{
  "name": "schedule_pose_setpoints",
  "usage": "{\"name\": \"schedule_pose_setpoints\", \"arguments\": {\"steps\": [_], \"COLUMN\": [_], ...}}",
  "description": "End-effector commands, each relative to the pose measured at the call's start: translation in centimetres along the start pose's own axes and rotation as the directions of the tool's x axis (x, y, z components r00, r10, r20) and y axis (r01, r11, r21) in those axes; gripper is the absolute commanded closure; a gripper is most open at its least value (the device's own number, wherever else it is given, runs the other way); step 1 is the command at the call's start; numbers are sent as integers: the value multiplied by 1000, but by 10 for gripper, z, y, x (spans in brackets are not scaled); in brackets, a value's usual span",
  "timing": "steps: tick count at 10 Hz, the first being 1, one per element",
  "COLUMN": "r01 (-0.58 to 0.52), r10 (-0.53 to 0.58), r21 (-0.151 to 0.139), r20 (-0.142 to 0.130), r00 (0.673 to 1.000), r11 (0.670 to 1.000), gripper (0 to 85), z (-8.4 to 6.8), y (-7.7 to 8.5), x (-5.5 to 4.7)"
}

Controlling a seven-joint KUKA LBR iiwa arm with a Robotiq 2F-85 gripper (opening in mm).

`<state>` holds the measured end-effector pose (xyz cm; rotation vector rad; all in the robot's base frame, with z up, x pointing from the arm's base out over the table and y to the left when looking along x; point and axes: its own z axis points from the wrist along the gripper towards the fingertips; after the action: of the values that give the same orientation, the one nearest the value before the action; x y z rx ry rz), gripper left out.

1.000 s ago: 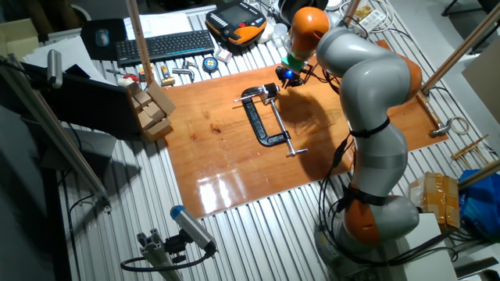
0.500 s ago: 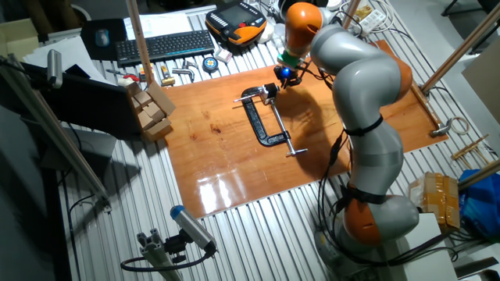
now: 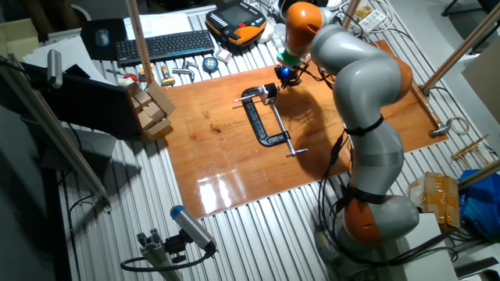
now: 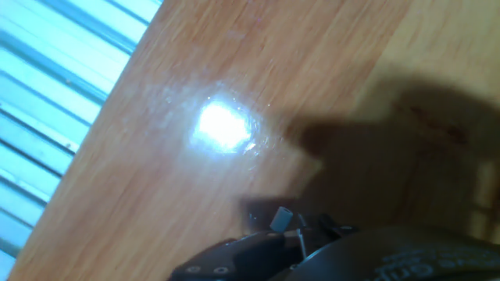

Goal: Sharpen the pencil with a pencil sharpener

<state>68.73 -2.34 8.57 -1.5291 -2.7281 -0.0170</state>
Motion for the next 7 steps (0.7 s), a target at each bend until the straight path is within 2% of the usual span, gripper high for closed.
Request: {"name": "schedule_pose_setpoints", "arguments": {"steps": [1,5,6,7], "r01": [-8,-152,-181,-221], "r10": [8,152,181,222], "r21": [13,-18,-17,-29], "r20": [-8,17,14,14], "r00": [1000,988,983,975], "r11": [1000,988,983,975], "gripper": [680,680,680,680], "z": [1,0,0,1], "y": [0,1,1,1], "x": [0,-1,-2,-2]}}
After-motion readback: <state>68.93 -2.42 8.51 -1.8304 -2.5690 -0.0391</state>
